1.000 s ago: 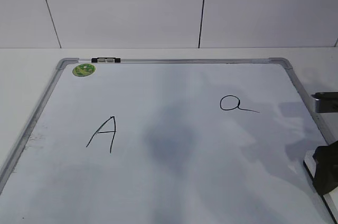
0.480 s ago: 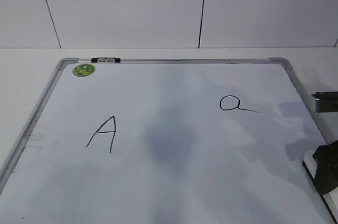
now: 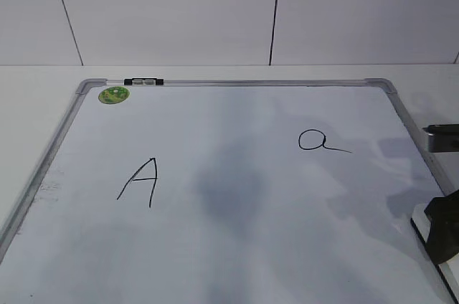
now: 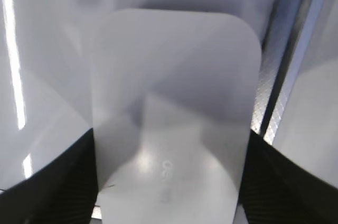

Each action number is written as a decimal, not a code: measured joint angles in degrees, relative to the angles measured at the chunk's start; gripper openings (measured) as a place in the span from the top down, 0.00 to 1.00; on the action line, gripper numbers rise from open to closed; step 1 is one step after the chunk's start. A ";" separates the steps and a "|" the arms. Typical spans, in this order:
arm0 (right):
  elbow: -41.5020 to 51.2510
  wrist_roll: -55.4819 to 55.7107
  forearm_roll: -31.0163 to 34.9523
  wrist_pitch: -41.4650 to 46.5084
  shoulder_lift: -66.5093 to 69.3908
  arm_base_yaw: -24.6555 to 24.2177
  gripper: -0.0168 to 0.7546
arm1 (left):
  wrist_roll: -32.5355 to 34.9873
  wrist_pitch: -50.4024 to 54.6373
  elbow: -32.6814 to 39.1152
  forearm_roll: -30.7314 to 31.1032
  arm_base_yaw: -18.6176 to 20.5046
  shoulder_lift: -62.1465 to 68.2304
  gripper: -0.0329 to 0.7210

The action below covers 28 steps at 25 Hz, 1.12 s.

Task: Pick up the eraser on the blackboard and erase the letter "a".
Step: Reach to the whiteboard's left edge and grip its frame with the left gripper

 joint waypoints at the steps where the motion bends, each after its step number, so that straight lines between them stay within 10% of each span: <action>1: 0.00 0.00 0.10 0.00 0.00 0.00 0.24 | 0.00 0.00 0.00 0.00 0.00 0.00 0.65; 28: 0.15 0.00 2.72 -1.22 -11.68 0.00 0.24 | 0.00 0.00 0.00 0.00 0.00 0.00 0.64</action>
